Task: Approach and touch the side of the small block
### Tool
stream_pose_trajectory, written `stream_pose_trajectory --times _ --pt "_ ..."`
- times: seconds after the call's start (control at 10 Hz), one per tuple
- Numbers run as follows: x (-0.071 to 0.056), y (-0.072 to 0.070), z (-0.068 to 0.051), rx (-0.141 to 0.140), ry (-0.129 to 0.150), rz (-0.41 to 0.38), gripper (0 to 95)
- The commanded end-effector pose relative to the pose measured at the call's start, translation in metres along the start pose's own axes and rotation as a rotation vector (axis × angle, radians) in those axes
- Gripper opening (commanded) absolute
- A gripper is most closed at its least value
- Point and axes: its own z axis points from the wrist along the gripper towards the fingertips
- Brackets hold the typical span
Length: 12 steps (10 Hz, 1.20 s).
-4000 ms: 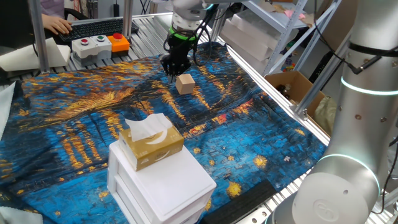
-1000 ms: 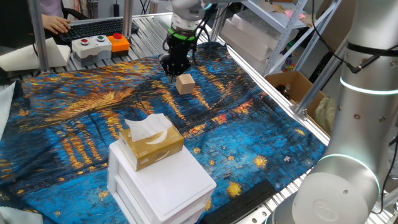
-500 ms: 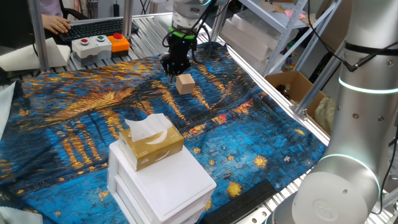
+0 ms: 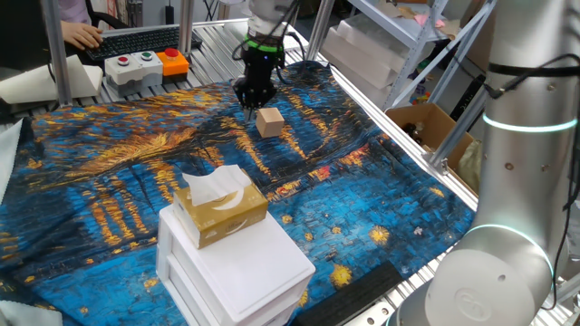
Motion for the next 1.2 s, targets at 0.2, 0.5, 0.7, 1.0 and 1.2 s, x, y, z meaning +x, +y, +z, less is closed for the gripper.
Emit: stream_pose_trajectory --times 0.2,0.5,0.7,1.0,1.2 --pt "0.005 0.0 0.005 0.017 -0.016 0.007 0.0" --pt "-0.011 -0.004 0.011 0.05 -0.02 -0.013 0.0" --pt "-0.023 -0.007 0.016 0.063 -0.018 -0.022 0.0" --pt "-0.041 -0.014 0.026 0.072 -0.016 -0.028 0.0" --pt "-0.049 -0.02 0.03 0.076 -0.017 -0.042 0.0"
